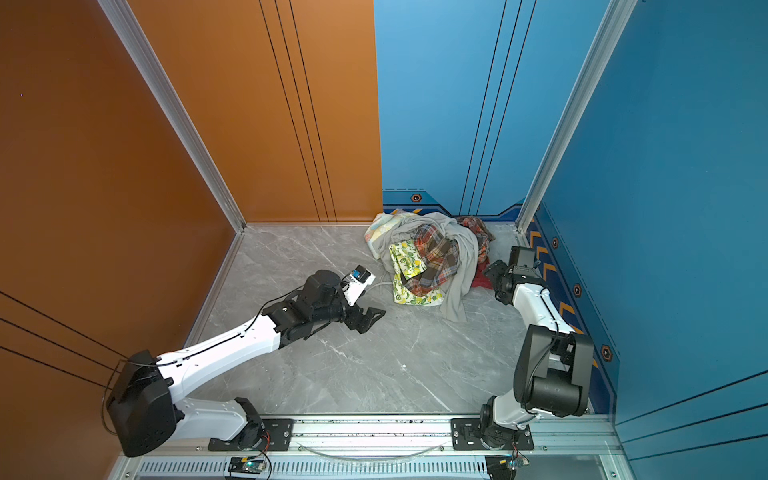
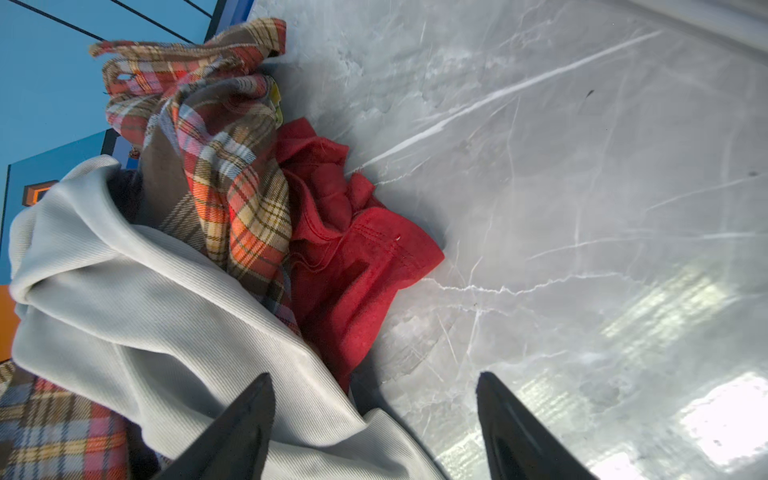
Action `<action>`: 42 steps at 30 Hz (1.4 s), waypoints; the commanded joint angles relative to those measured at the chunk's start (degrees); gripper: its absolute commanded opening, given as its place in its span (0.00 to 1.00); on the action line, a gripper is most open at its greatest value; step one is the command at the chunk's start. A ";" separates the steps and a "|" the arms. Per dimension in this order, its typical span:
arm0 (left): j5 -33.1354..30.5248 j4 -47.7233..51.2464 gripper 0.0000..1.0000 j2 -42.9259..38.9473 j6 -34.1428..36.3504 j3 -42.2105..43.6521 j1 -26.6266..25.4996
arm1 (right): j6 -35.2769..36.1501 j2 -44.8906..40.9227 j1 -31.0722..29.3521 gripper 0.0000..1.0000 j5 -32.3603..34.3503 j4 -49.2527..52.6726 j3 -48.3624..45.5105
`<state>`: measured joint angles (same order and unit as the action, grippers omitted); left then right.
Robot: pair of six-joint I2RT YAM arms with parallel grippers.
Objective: Pick out a specific cloth from the pile
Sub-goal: 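Reach the right gripper to the red cloth while the left arm extends, then close the right gripper on the red cloth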
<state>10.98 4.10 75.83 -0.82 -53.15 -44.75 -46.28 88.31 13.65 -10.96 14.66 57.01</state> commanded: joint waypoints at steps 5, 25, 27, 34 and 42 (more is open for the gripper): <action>0.04 0.54 0.94 -3.21 8.58 2.16 -4.27 | -7.63 5.54 2.60 0.74 -6.11 -9.33 -3.08; -4.34 0.61 0.95 -4.65 11.54 3.20 -7.15 | -13.09 19.08 2.51 0.58 -8.75 -18.96 0.71; -4.46 0.65 0.95 -4.69 11.54 3.22 -7.13 | -13.43 20.09 2.37 0.55 -8.90 -19.29 1.29; -5.46 0.82 0.95 -4.77 11.89 3.25 -7.13 | -14.10 22.21 1.68 0.43 -8.39 -21.10 1.93; -6.29 0.82 0.95 -5.07 11.63 3.22 -7.18 | -12.47 22.46 0.81 0.00 -7.33 -18.55 7.47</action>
<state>6.13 4.16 72.29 10.11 -50.63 -51.40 -59.81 111.53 15.14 -19.55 -5.96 61.23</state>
